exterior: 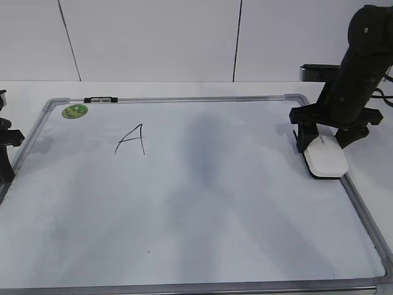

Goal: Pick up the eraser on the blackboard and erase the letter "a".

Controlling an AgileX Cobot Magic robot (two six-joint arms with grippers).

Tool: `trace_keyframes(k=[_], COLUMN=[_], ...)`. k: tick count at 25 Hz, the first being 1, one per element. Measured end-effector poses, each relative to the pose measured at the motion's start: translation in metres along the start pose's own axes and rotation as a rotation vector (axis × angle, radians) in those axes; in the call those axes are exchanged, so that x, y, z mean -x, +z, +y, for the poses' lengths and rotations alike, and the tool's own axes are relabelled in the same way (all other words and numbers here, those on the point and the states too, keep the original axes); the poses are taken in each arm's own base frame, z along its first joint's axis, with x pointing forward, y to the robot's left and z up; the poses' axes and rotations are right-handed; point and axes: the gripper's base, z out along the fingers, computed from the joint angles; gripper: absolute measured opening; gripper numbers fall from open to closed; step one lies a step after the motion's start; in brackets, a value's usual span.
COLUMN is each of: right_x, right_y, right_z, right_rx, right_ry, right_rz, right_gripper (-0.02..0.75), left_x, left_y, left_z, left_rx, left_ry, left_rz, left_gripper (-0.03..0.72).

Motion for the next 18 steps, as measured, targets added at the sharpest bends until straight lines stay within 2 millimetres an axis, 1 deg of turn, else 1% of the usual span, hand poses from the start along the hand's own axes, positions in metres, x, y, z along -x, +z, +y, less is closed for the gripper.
trace_keyframes(k=[12, 14, 18], right_x=[0.001, 0.002, 0.010], right_y=[-0.001, -0.003, -0.019], right_z=[-0.002, -0.002, -0.001], right_rx=[-0.021, -0.027, -0.032], right_ry=[-0.024, -0.027, -0.032], right_rz=[-0.006, 0.000, -0.013], right_gripper=[0.591, 0.591, 0.591], left_x=[0.000, 0.000, 0.000], left_y=[0.000, 0.000, 0.000], left_z=[0.000, 0.000, 0.000], left_rx=[0.000, 0.000, 0.000], left_ry=[0.000, 0.000, 0.000], left_rz=[0.000, 0.000, 0.000], left_gripper=[0.017, 0.017, 0.017])
